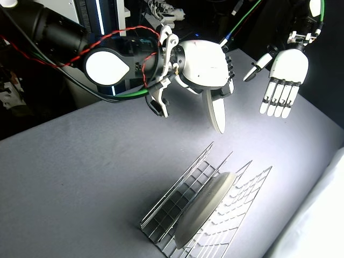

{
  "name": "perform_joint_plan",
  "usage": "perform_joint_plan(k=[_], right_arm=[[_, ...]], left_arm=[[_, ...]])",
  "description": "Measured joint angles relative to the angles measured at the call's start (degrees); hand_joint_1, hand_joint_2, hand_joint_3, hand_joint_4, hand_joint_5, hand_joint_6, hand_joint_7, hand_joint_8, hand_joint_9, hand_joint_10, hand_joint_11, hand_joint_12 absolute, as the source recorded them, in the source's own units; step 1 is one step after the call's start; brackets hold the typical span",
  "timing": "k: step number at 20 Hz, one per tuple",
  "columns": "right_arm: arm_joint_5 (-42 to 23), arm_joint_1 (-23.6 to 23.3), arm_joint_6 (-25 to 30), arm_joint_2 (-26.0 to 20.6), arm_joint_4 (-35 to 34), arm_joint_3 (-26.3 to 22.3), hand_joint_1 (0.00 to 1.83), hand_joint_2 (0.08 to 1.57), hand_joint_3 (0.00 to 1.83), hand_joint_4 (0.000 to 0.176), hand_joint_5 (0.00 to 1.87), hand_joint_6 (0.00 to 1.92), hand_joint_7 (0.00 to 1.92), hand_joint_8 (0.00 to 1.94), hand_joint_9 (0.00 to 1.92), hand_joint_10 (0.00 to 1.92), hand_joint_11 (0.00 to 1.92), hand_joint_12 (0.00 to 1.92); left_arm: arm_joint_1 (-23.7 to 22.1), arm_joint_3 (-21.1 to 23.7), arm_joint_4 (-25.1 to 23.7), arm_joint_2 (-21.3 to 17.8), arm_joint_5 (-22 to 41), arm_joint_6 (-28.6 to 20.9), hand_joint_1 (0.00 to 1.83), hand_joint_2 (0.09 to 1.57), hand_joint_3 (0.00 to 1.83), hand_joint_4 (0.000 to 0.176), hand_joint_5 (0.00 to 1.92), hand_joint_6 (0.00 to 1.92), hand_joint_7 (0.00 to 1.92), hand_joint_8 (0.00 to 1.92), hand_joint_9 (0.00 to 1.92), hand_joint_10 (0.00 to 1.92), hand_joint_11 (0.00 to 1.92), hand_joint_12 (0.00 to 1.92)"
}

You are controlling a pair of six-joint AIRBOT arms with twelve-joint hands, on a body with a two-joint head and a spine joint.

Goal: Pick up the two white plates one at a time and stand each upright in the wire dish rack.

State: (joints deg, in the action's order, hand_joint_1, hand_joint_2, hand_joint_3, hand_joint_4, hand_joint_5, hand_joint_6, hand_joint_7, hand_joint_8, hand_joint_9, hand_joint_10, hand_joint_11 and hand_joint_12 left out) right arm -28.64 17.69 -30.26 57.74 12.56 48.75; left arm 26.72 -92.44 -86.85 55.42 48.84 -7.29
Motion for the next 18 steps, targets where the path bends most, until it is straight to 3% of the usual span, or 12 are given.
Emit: perform_joint_plan(k=[10, 15, 18], right_arm=[[-0.8, -3.9, -0.1, -3.5, -19.6, -0.9, 1.49, 1.11, 0.0, 0.0, 0.85, 1.05, 0.97, 0.9, 0.95, 1.02, 0.87, 1.52], [-0.2, -4.0, 0.0, -5.4, -24.3, -0.9, 1.49, 1.11, 0.0, 0.0, 0.86, 1.07, 0.96, 0.9, 0.95, 1.02, 0.86, 1.53], [-0.2, -4.0, 0.0, -6.9, -24.8, -0.9, 1.49, 1.12, 0.0, 0.0, 0.83, 1.1, 0.94, 0.93, 0.93, 1.05, 0.85, 1.54]], left_arm=[[1.1, 0.0, -0.4, 0.0, 0.0, 0.1, 0.0, 1.1, 0.0, 0.0, 0.04, 0.0, 0.03, 0.0, 0.01, 0.0, 0.01, 0.03], [1.8, 0.3, 0.8, -1.5, 2.4, -3.1, 0.0, 1.1, 0.0, 0.0, 0.04, 0.01, 0.03, 0.0, 0.01, 0.01, 0.02, 0.04], [0.3, 1.1, -1.1, -3.9, 4.1, -4.5, 0.0, 1.1, 0.0, 0.0, 0.03, 0.0, 0.02, 0.0, 0.01, 0.0, 0.01, 0.04]])
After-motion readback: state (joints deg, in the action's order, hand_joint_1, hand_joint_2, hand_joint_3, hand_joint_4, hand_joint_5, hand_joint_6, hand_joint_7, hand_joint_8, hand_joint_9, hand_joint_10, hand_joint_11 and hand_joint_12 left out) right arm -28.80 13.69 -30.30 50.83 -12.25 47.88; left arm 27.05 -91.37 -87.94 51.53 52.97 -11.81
